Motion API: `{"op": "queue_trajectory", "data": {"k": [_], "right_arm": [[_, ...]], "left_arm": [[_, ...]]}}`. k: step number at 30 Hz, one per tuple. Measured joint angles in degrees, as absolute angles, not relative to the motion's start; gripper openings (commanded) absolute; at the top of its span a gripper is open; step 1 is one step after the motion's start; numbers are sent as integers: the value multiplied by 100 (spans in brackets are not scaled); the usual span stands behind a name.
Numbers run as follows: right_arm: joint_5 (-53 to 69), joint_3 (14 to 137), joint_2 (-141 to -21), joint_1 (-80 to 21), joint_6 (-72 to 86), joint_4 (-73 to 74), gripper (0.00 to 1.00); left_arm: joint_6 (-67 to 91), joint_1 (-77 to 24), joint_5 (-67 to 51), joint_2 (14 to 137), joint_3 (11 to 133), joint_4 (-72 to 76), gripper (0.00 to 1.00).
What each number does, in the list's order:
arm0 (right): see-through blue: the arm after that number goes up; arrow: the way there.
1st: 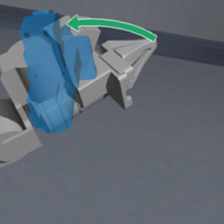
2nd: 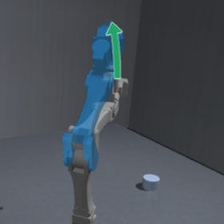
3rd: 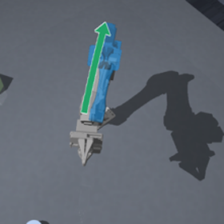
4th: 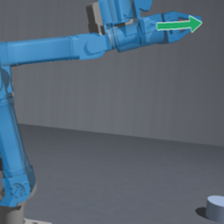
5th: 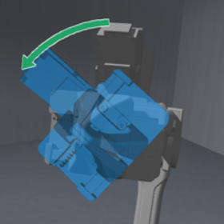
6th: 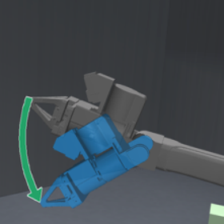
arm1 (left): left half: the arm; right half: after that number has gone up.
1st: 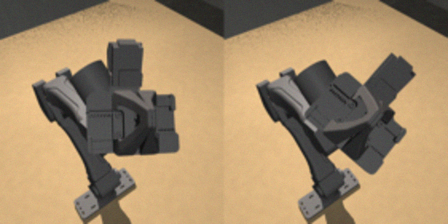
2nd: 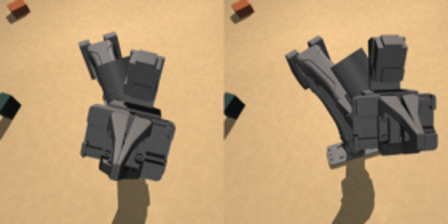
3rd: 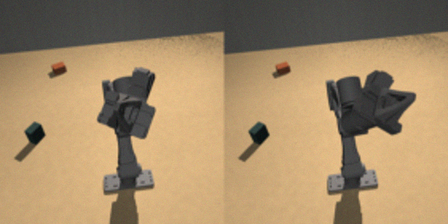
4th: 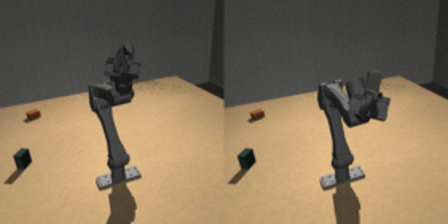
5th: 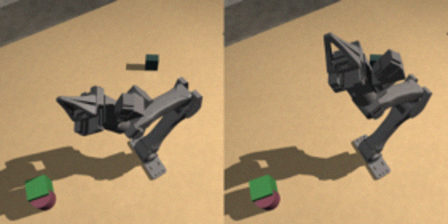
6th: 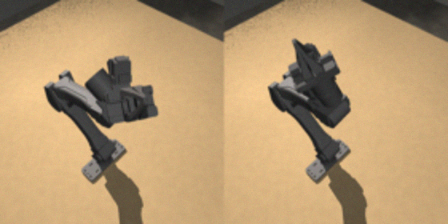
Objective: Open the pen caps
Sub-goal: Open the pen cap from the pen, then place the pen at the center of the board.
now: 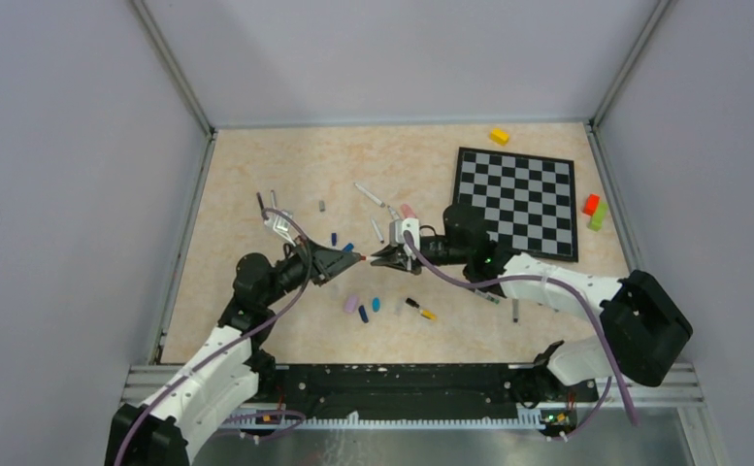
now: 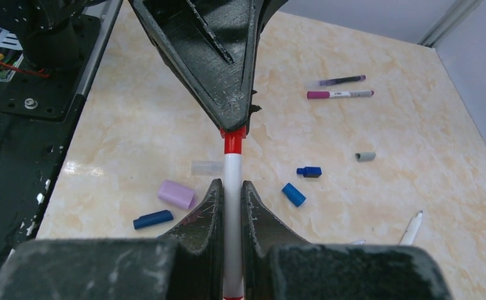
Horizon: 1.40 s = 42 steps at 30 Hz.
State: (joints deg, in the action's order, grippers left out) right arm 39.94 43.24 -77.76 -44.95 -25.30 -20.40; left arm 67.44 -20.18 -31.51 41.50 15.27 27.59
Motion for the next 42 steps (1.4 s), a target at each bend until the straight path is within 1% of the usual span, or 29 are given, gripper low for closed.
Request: {"op": "queue_trajectory", "data": {"k": [3,6,8,11,15,20,23,25,31,36,42], "right_arm": [[4001,4340,-7854,-4491,-2571,-1973,0],[3752,4117,-7889,-4025,-2600,-1232,0],[3603,4014,-7990,-3837,-2637,-843,0],[3546,3972,-8034,-3848,-2676,-456,0],[3428,3972,-8034,-3791,-2536,-515,0],[3166,3970,-8034,-3312,-1782,-1017,0],[2906,4093,-8149,-3111,-1321,-1249,0],[2762,4469,-8493,-3092,-1074,-1232,0],[2532,6475,-10066,-3092,-469,-1068,0],[2368,7935,-11236,-3092,-80,-923,0],[2191,9489,-12564,-3092,281,-615,0]], "left_arm": [[6805,-1920,-3083,4036,1450,2652,0],[7004,-1177,-2200,3726,1343,2749,0],[7161,-1013,-1935,3616,1269,2939,0],[7367,-884,-1767,3583,1092,3157,0],[7229,-788,-1879,3933,1168,3085,0],[6333,-749,-2370,4757,1793,2307,0],[5741,-742,-2602,4993,2045,1780,0],[5402,-735,-2635,5015,2137,1452,0],[4423,-720,-2484,4744,2333,480,0],[3868,-711,-2250,4473,2410,-86,0],[3365,-696,-1949,4508,2644,-471,0]]}}
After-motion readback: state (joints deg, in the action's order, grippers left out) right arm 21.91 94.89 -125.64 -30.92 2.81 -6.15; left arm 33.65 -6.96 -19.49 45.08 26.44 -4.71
